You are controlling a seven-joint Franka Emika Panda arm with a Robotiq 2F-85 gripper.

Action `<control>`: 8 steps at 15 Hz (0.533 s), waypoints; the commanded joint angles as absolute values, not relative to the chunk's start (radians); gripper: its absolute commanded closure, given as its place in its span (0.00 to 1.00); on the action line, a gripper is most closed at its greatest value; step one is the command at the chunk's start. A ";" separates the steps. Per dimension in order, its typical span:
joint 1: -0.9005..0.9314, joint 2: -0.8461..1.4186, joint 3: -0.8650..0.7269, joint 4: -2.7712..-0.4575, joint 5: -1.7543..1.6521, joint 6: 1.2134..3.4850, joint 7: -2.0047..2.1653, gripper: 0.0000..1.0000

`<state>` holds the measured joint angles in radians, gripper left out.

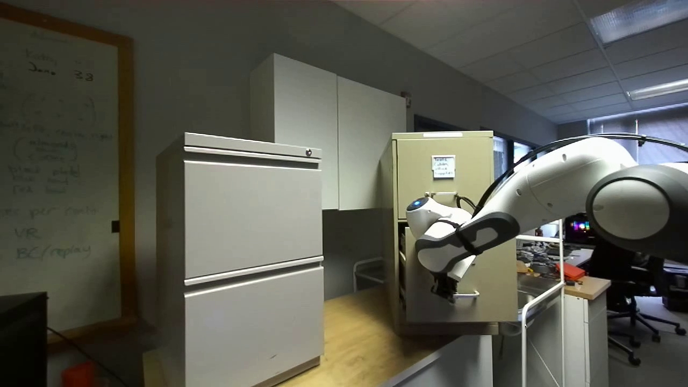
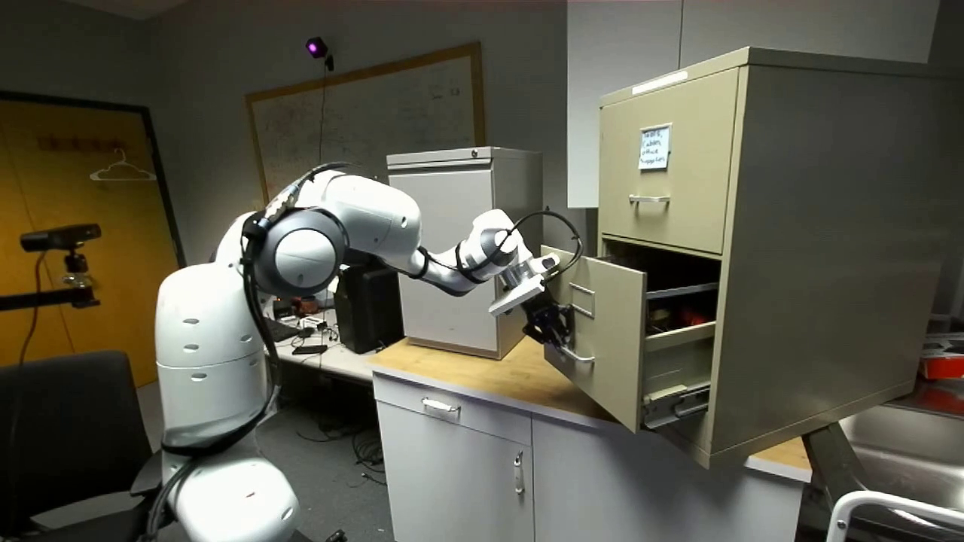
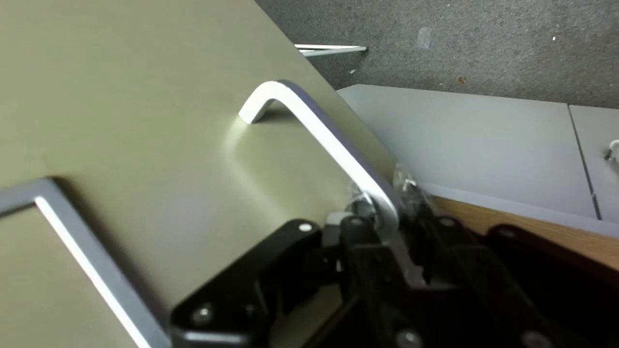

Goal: Open the bottom drawer of the file cabinet

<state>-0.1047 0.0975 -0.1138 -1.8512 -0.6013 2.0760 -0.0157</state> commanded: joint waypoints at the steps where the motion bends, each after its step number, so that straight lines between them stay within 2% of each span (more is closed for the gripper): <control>1: -0.053 0.045 -0.059 -1.963 -0.492 2.018 -0.020 0.95; 8: -0.046 -0.002 -0.048 -2.015 -0.483 2.016 -0.011 0.95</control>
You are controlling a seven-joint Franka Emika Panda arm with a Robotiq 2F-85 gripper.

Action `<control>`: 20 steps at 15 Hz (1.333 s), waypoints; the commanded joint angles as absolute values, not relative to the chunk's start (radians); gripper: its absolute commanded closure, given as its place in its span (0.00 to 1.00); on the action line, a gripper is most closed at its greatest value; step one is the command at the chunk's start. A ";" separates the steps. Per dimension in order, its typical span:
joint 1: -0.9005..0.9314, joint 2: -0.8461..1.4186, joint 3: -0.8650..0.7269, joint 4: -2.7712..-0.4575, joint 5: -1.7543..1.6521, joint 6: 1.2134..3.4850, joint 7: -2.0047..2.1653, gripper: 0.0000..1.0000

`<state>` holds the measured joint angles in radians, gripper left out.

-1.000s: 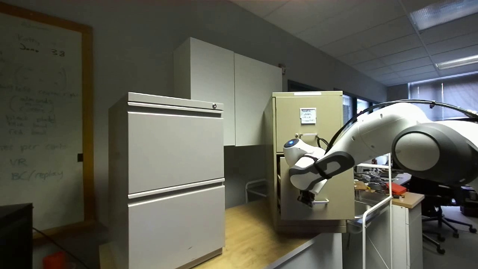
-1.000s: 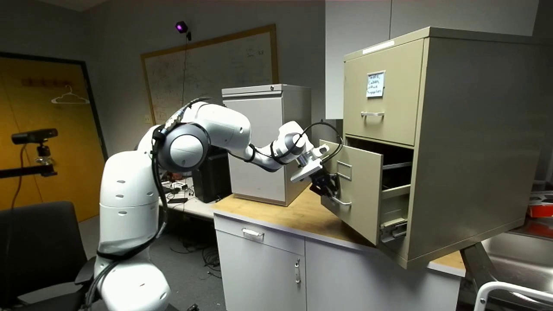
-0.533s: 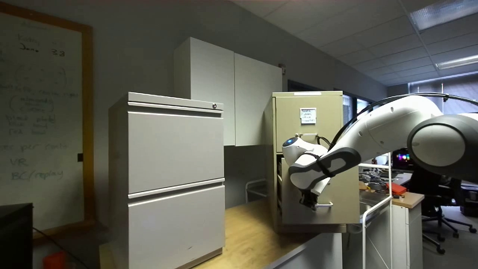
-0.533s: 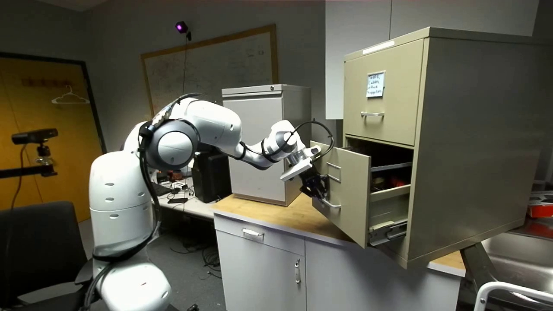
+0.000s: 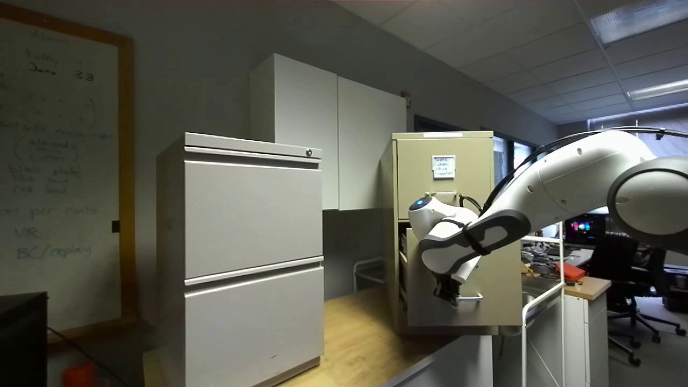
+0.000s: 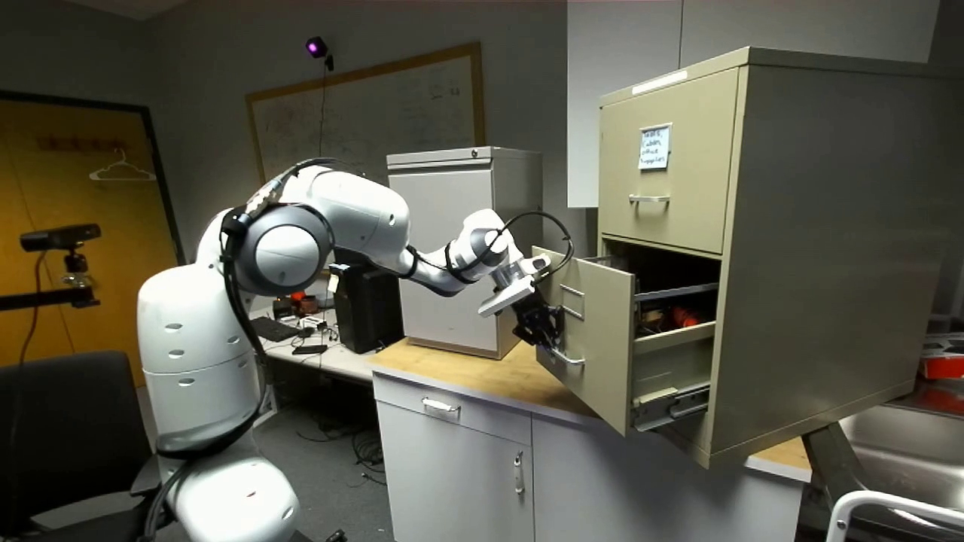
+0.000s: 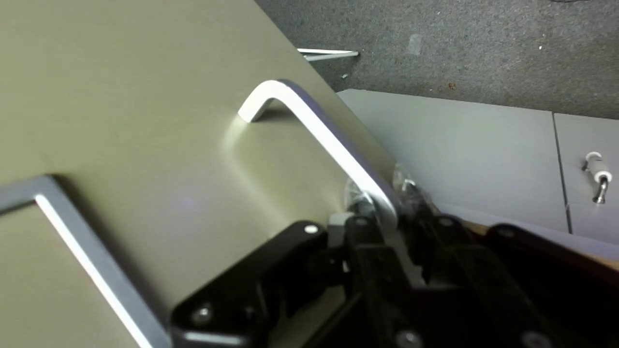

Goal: Open the bottom drawer of the file cabinet

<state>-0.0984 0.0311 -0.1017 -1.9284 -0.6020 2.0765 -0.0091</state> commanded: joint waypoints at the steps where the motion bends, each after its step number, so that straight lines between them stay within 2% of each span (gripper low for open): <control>1: -0.046 -0.007 -0.047 -2.022 -0.483 2.017 -0.011 0.95; 20: -0.041 -0.077 -0.022 -2.123 -0.490 2.005 0.052 0.95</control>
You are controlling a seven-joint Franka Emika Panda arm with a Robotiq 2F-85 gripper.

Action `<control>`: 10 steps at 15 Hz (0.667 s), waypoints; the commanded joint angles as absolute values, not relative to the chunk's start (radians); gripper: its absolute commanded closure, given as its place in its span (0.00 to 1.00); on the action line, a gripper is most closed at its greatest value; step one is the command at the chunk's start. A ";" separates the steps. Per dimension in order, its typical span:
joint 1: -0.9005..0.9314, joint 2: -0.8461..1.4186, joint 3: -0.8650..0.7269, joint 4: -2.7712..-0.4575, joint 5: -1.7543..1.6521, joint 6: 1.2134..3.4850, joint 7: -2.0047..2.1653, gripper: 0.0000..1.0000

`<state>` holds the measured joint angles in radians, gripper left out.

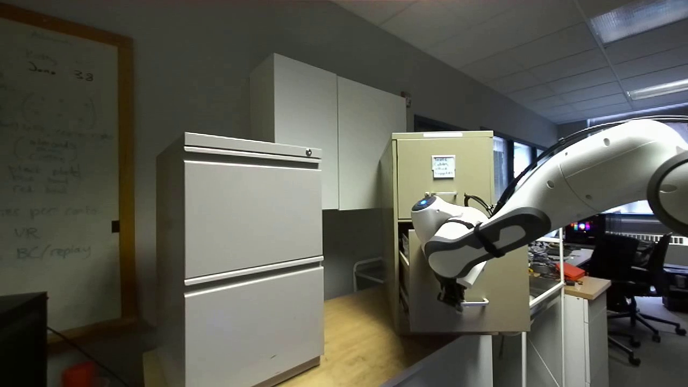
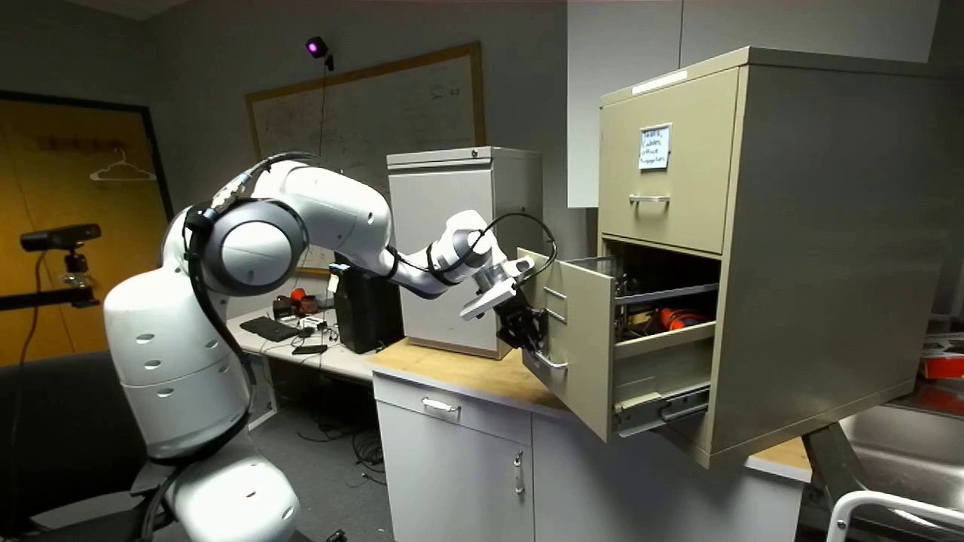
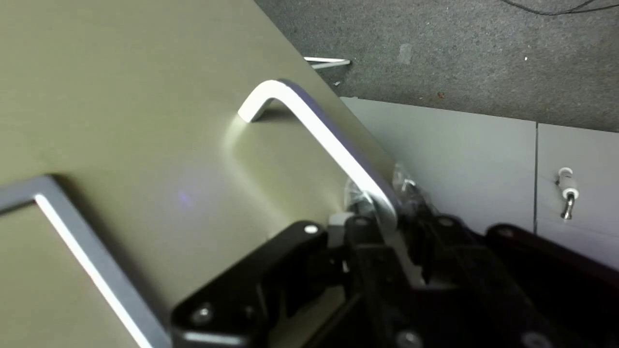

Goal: Open the bottom drawer of the file cabinet

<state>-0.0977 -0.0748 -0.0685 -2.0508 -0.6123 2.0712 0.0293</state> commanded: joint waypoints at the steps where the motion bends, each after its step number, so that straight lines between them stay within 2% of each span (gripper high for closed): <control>1: -0.041 -0.077 -0.021 -2.123 -0.490 2.004 0.054 0.95; 2: -0.040 -0.077 -0.020 -2.123 -0.491 2.003 0.055 0.89; 3: -0.040 -0.077 -0.019 -2.123 -0.491 2.002 0.055 0.56; 4: -0.040 -0.077 -0.018 -2.122 -0.490 2.001 0.056 0.54; 6: -0.036 -0.074 -0.013 -2.121 -0.480 1.990 0.056 0.45; 10: -0.017 -0.063 0.007 -2.115 -0.458 1.927 0.070 0.13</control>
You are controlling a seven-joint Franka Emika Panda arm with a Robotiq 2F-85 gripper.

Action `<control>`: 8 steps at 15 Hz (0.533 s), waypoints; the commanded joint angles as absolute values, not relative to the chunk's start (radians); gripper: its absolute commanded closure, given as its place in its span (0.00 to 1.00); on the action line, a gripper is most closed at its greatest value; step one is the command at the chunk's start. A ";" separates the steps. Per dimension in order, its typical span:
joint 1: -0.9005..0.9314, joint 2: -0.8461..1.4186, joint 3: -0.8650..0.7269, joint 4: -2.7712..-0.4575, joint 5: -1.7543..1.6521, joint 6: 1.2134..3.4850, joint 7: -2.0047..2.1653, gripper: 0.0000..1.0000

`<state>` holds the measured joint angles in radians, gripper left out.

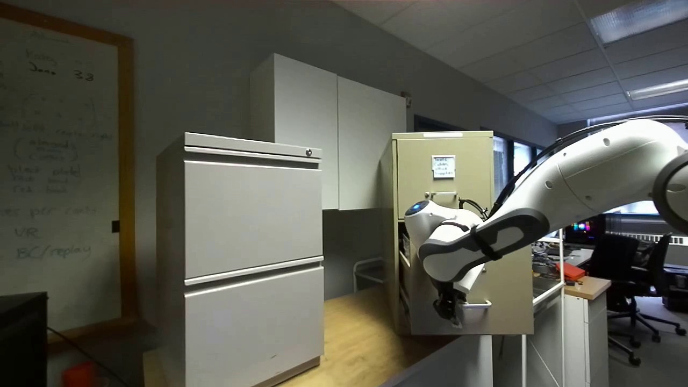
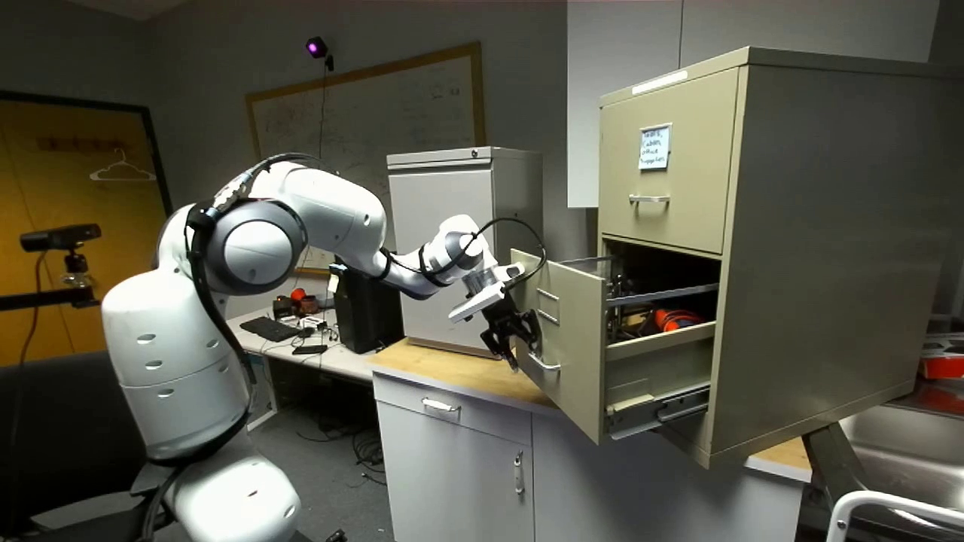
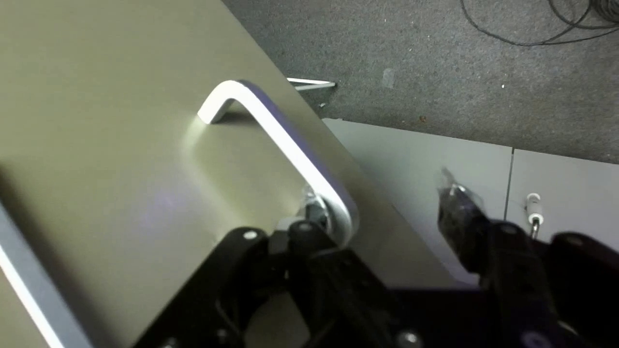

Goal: Open the bottom drawer of the file cabinet

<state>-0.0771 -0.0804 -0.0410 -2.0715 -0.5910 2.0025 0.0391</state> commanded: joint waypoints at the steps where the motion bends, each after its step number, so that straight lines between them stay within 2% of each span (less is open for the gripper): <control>1: -0.012 -0.060 0.013 -2.114 -0.452 1.917 0.083 0.06; 2: -0.006 -0.057 0.018 -2.114 -0.446 1.910 0.098 0.00; 8: -0.008 -0.044 0.017 -2.093 -0.466 1.944 0.156 0.00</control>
<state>-0.0594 -0.0784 -0.0239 -2.0972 -0.5894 1.9748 0.1142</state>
